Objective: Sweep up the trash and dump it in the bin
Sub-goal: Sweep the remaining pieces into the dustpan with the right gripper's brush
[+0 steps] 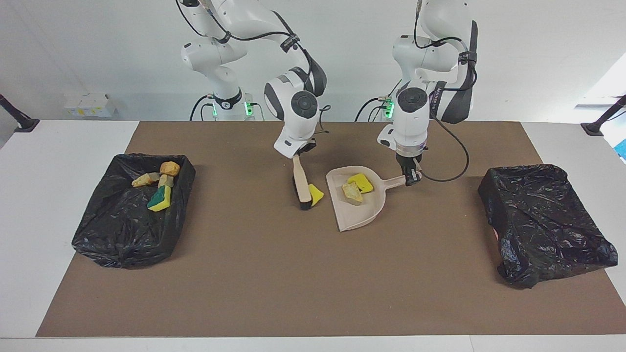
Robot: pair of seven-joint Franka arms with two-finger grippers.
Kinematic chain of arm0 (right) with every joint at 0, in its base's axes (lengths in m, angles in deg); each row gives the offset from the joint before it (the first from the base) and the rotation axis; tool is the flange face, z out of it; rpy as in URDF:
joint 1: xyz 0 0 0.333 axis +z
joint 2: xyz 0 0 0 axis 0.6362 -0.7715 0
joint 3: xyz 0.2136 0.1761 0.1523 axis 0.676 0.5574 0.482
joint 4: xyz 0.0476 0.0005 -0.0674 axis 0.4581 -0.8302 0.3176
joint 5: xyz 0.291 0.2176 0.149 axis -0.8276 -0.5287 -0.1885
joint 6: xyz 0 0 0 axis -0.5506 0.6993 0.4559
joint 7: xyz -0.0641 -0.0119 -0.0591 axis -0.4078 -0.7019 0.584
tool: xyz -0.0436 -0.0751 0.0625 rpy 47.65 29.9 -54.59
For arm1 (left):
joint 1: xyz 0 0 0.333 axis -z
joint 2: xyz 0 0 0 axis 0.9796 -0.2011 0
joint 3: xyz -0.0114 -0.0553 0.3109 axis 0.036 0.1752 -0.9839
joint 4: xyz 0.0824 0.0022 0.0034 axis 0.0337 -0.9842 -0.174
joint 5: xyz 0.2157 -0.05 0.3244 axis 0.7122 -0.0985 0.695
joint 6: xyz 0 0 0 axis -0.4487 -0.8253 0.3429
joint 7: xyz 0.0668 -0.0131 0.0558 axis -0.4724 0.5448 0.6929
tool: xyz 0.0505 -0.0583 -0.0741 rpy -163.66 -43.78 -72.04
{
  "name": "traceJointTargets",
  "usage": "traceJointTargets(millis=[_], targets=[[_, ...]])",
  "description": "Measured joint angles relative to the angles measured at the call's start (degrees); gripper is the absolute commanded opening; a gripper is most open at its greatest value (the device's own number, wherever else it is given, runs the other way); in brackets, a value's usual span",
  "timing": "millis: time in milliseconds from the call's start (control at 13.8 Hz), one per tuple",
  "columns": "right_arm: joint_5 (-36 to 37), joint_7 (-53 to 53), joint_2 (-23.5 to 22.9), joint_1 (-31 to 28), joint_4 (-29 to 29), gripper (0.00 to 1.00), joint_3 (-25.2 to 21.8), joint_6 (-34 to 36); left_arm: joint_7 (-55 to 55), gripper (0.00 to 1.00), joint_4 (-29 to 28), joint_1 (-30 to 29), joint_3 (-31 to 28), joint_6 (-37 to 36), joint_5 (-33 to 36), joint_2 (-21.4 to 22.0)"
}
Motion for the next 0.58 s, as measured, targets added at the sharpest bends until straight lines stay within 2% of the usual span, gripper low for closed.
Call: traceJointTargets(millis=[291, 582], targets=[[-7.51, 1.27, -1.98, 2.89, 1.83, 0.00, 0.02, -4.81, 0.03, 0.00, -0.01, 0.25, -0.09, -0.41, 0.00, 0.10], [-9.17, 1.28, -2.03, 2.84, 2.82, 0.00, -0.20, -3.02, -0.72, 0.00, -0.01, 0.26, -0.16, -0.36, 0.00, 0.10]])
